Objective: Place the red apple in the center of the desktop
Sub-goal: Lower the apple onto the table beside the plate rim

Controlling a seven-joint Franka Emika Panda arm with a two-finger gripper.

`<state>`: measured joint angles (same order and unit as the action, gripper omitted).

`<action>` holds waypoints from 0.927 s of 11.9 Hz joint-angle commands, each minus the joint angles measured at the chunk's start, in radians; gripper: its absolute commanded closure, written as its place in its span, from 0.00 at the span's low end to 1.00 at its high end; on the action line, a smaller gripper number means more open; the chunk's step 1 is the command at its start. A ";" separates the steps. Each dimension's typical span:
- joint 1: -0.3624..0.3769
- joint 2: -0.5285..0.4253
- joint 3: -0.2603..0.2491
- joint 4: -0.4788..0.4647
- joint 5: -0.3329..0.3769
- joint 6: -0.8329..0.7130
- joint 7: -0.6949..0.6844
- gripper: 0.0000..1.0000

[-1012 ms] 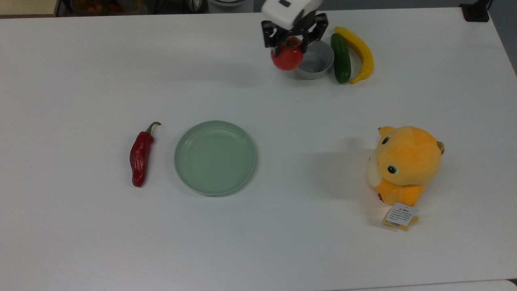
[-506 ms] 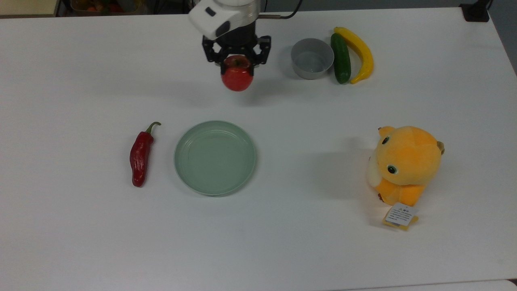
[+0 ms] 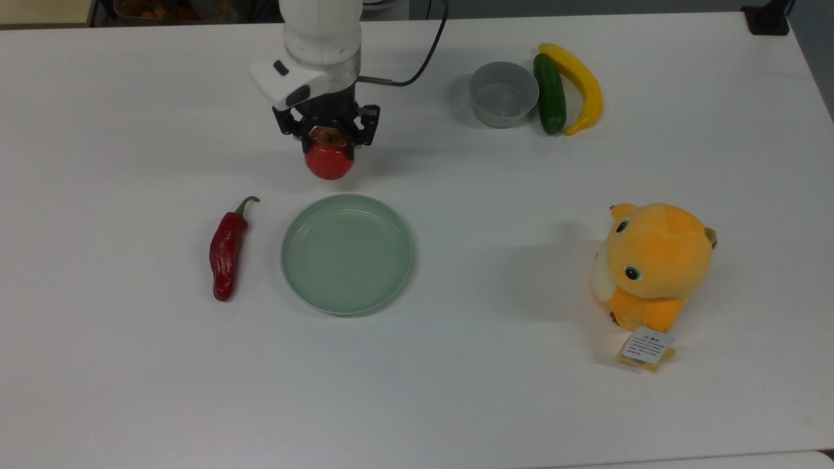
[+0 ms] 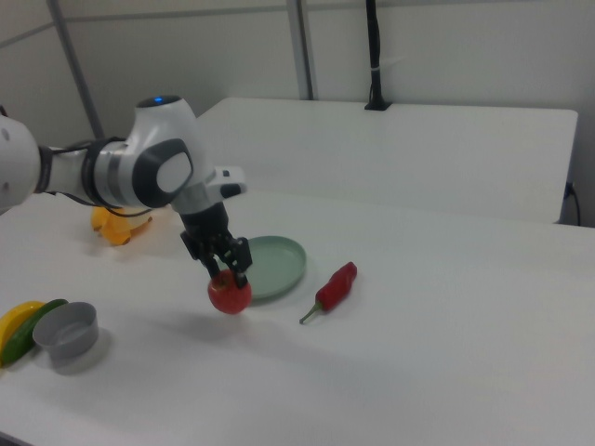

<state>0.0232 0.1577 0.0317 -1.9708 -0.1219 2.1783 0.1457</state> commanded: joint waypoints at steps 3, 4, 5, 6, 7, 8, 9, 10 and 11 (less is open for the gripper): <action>-0.008 0.048 -0.030 0.000 -0.032 0.078 0.003 0.75; -0.006 0.057 -0.030 0.000 -0.032 0.087 0.003 0.75; -0.005 0.063 -0.030 0.001 -0.032 0.089 0.005 0.74; -0.005 0.063 -0.030 0.001 -0.032 0.089 0.003 0.74; -0.005 0.065 -0.030 0.000 -0.033 0.090 0.005 0.74; -0.003 0.068 -0.030 0.000 -0.033 0.090 0.005 0.74; -0.003 0.071 -0.030 0.000 -0.033 0.090 0.005 0.71; -0.003 0.074 -0.030 0.000 -0.033 0.090 0.003 0.41; -0.002 0.074 -0.030 0.000 -0.033 0.090 0.003 0.00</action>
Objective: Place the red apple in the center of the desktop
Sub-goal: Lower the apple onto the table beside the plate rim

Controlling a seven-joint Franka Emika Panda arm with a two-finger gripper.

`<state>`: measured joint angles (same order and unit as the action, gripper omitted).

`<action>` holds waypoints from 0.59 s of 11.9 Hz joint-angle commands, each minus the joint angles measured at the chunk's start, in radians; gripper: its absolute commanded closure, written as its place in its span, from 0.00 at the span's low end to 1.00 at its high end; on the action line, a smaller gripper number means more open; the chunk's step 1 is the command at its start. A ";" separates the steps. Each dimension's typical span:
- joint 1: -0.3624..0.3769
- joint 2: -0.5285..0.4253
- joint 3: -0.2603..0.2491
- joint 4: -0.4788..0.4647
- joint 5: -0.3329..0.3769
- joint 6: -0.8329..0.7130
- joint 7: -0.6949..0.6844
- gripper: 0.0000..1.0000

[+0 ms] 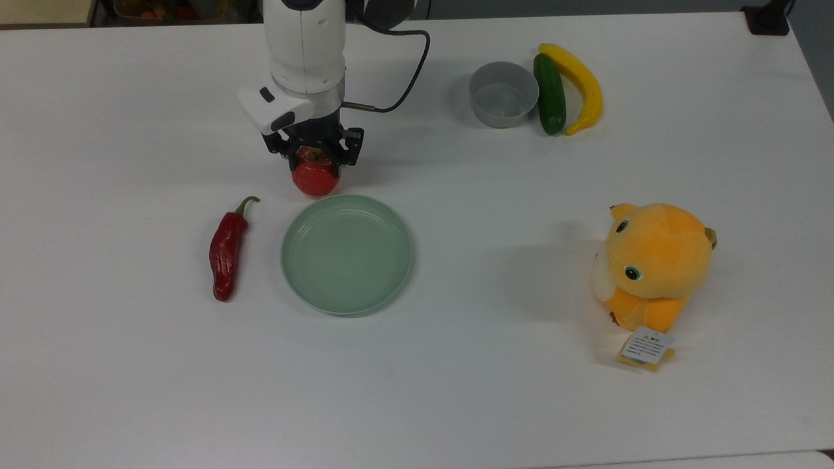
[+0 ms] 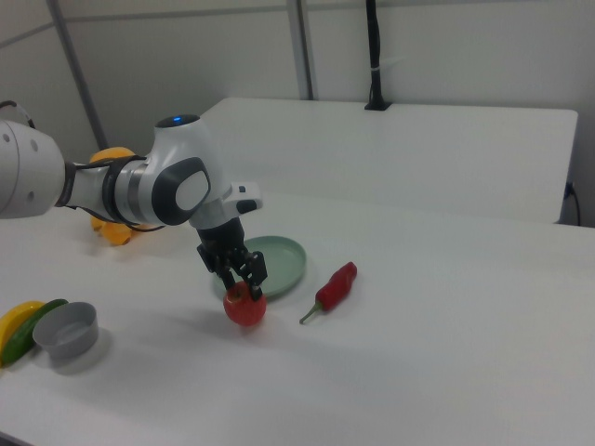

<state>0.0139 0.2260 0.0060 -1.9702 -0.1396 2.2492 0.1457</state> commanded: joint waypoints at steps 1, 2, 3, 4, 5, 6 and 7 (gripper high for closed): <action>0.006 0.007 -0.004 0.001 -0.015 0.020 0.003 0.00; 0.006 0.009 -0.004 0.001 -0.014 0.020 0.003 0.00; 0.008 0.009 -0.004 0.001 -0.014 0.018 0.003 0.00; 0.006 0.009 -0.004 0.002 -0.014 0.016 0.005 0.00; 0.008 0.007 -0.004 0.004 -0.014 0.012 0.005 0.00; 0.009 0.000 -0.004 0.010 -0.014 0.003 -0.001 0.00; 0.011 -0.013 -0.004 0.016 -0.014 -0.014 0.002 0.00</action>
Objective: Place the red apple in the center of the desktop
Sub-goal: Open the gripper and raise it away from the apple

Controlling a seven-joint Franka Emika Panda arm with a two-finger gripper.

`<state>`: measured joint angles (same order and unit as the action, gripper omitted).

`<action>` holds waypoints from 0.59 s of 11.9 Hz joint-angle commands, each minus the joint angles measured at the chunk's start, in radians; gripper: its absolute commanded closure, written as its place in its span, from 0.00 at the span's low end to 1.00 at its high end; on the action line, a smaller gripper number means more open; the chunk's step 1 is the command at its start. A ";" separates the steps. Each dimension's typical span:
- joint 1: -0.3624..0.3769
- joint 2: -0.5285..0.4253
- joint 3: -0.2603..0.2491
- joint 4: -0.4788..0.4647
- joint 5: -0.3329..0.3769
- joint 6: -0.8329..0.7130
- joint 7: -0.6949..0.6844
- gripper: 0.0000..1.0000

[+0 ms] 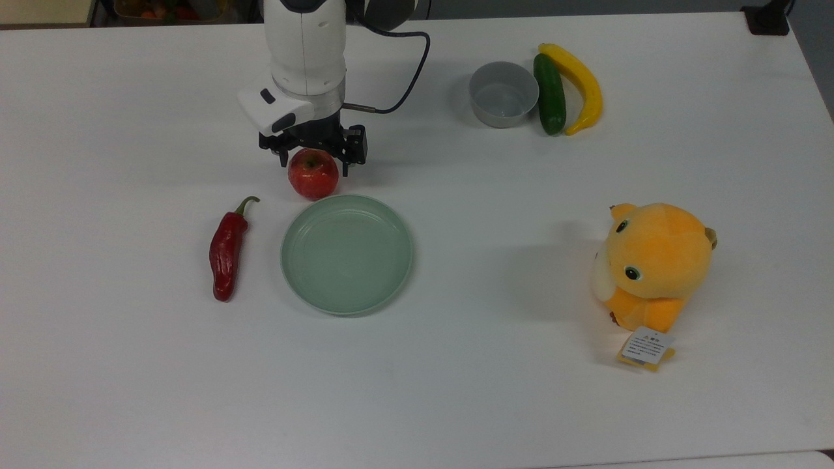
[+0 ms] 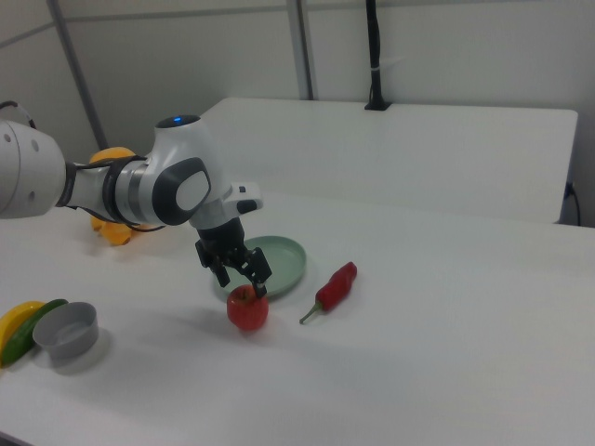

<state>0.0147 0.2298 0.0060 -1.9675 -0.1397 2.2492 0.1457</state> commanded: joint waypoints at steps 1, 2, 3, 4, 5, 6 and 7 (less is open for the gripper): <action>0.010 -0.035 -0.005 0.022 -0.012 -0.052 0.005 0.00; 0.013 -0.053 -0.003 0.041 -0.011 -0.098 0.005 0.00; 0.017 -0.073 -0.003 0.048 -0.011 -0.159 -0.007 0.00; 0.039 -0.088 -0.003 0.056 -0.011 -0.183 0.000 0.00; 0.051 -0.095 -0.003 0.064 -0.005 -0.194 0.009 0.00; 0.065 -0.107 -0.003 0.081 0.003 -0.213 0.018 0.00; 0.076 -0.121 0.000 0.091 0.005 -0.235 0.058 0.00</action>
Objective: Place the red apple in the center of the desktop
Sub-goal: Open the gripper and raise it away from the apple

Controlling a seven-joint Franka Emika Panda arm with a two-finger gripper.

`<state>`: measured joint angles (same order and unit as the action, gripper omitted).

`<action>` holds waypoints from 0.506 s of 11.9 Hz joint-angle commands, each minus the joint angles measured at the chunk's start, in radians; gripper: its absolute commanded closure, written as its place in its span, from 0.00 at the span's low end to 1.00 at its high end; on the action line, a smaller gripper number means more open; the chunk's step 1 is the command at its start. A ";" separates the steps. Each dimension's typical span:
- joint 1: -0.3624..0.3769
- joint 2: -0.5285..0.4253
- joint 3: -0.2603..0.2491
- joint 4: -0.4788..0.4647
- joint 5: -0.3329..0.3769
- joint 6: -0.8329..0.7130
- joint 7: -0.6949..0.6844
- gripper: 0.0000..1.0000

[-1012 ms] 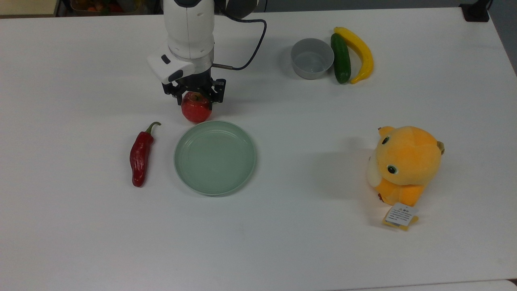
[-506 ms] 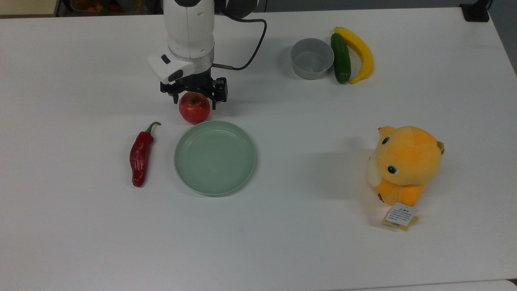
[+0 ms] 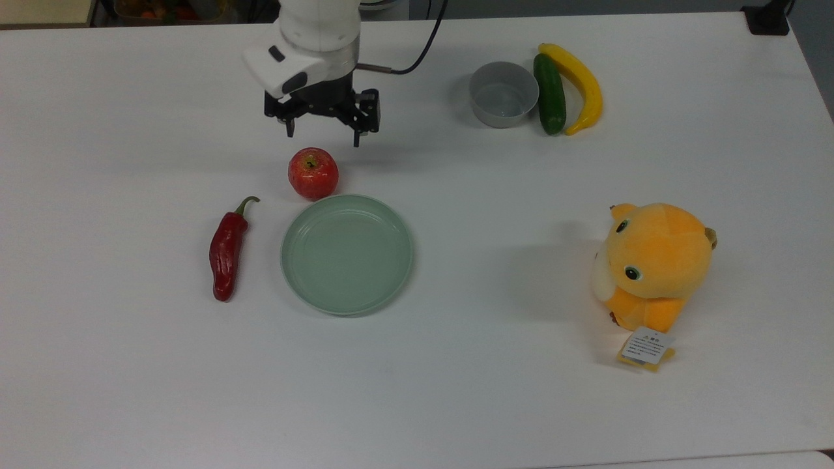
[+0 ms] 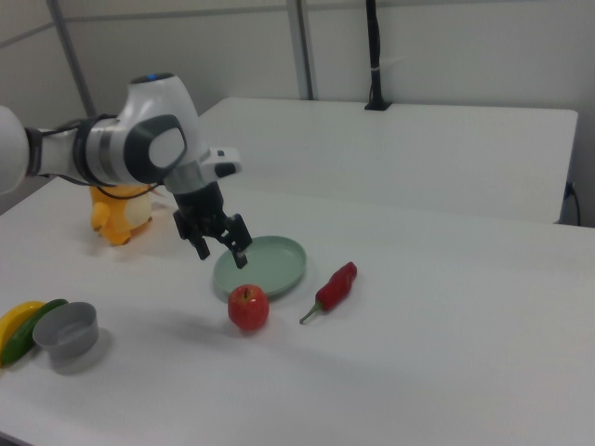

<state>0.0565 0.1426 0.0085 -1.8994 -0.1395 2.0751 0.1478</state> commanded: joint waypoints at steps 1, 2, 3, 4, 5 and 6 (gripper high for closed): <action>0.045 -0.050 0.001 0.031 0.008 -0.062 0.105 0.00; 0.054 -0.078 0.004 0.031 0.018 -0.069 0.131 0.00; 0.068 -0.099 0.004 0.031 0.046 -0.096 0.133 0.00; 0.080 -0.118 0.007 0.033 0.063 -0.113 0.133 0.00; 0.085 -0.139 0.008 0.031 0.079 -0.136 0.133 0.00; 0.092 -0.152 0.008 0.033 0.107 -0.159 0.130 0.00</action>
<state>0.1280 0.0389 0.0180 -1.8622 -0.0813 1.9774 0.2619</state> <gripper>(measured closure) 0.000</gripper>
